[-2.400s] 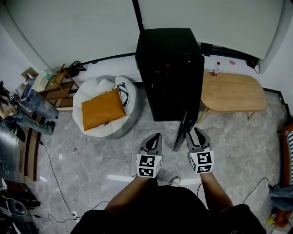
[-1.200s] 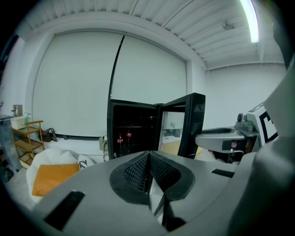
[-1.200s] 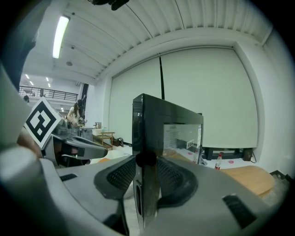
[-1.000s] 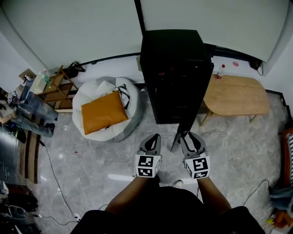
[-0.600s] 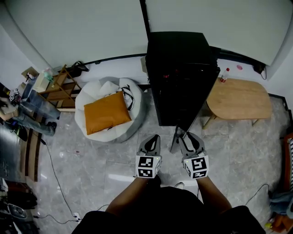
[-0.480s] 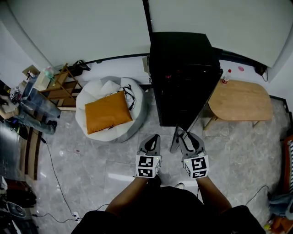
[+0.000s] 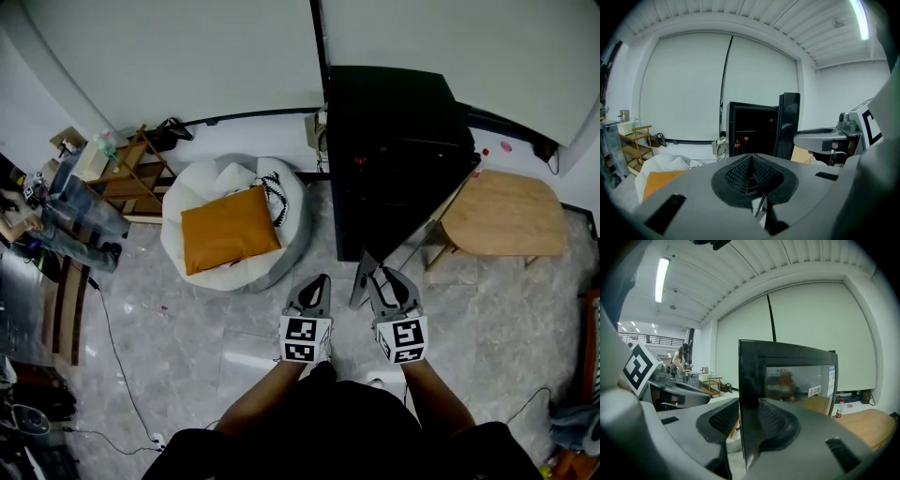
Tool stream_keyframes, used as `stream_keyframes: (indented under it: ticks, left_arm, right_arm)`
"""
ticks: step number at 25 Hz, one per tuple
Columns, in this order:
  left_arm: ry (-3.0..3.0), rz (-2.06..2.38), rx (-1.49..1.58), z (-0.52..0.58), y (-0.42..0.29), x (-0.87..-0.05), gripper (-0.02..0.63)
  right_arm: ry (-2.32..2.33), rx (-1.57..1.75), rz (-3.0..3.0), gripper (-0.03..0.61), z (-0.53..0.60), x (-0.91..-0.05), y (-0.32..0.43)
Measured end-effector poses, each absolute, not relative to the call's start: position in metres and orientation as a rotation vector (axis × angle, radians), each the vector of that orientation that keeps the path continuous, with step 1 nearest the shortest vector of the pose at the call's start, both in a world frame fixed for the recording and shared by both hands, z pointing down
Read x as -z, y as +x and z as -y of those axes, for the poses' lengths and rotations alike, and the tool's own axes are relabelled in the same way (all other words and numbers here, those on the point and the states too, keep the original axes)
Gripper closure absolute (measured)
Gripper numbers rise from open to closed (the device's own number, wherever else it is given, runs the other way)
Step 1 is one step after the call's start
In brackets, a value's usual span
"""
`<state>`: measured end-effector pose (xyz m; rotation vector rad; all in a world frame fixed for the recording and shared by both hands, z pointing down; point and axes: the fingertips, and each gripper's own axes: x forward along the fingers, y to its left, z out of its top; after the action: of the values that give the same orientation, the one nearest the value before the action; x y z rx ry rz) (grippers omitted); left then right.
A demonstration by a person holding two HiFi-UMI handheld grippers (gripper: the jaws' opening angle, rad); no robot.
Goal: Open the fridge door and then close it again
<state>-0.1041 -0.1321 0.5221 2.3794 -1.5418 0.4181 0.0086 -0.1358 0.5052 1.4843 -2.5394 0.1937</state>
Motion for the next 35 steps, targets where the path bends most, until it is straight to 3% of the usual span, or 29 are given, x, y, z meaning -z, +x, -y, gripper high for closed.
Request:
stream_keyframes:
  ticks: [10, 17, 35]
  left_arm:
    - [2.423, 1.516, -0.447, 0.165, -0.128, -0.521, 0.591]
    - [2.433, 1.501, -0.449, 0.183, -0.139, -0.522, 0.591]
    - [2.482, 1.464, -0.421, 0.214, -0.160, -0.519, 0.591]
  right_arm:
    - [1.503, -0.198, 2.559, 0.452, 0.171, -0.502, -0.022]
    - [1.551, -0.152, 2.538, 0.540, 0.198, -0.497, -0.031]
    - [1.606, -0.137, 2.482, 0.558, 0.259, -0.499, -0.058]
